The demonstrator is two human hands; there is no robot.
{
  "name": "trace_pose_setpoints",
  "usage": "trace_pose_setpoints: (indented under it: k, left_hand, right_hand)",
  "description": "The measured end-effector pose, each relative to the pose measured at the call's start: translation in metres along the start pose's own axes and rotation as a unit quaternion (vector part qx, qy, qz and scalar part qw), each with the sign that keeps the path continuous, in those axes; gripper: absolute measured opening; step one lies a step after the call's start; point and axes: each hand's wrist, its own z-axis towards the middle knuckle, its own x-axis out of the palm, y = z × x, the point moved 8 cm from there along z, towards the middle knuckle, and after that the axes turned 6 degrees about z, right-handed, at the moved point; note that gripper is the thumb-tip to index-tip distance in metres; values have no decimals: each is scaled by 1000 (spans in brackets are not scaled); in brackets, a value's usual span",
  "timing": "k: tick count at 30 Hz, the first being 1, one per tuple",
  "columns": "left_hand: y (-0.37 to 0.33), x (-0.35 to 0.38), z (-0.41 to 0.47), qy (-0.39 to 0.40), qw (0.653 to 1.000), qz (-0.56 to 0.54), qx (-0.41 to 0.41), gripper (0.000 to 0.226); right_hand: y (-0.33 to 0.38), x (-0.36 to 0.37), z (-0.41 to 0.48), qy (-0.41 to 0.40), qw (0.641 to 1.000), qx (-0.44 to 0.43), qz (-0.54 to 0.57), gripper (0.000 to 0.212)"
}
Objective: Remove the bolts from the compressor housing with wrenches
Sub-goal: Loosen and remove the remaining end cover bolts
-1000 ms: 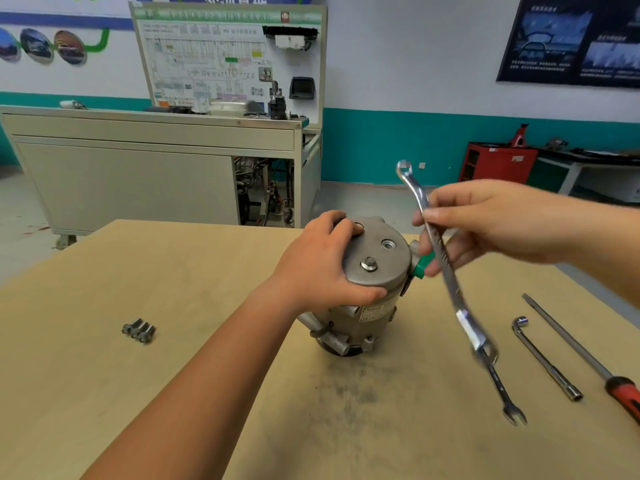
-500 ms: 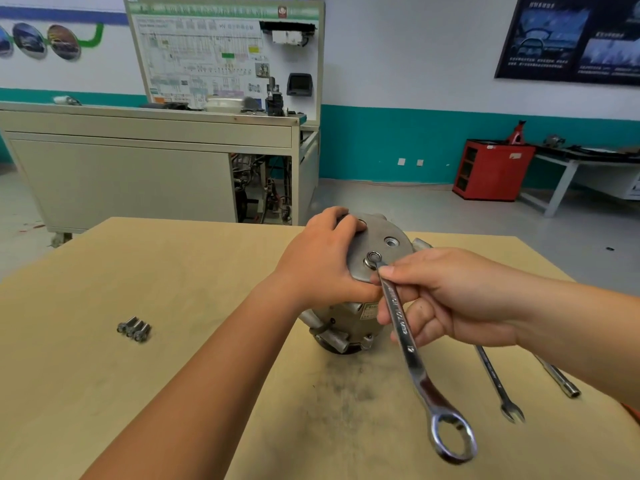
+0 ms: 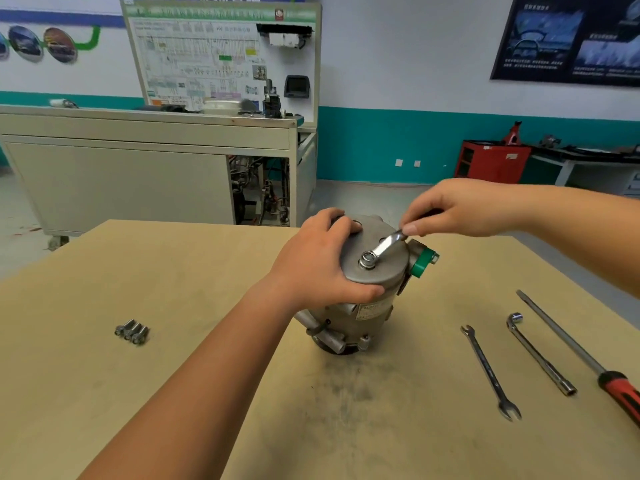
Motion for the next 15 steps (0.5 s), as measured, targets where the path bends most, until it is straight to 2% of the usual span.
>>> trace_pose_setpoints:
  k: [3,6,10,13,15]
  left_hand:
    - [4,0,-2,0,1000,-5,-6,86]
    - [5,-1,-3,-1,1000,-5,-9,88]
    - [3,0,-1,1,1000,-7,-7,89]
    - [-2,-2,-1,-6,1000,-16,-7,98]
    - [-3,-4,-1,-13,1000,-23,-4,101]
  right_hand:
    - [-8,-2,-9,-41,997,1,62,13]
    - [-7,0,-25,-80,976,7,203,14]
    - [15,48,-41,20,918,47,392,18]
    - [38,78,-49,91,871,61,478,24]
    - [48,87,-50,104,851,67,511,27]
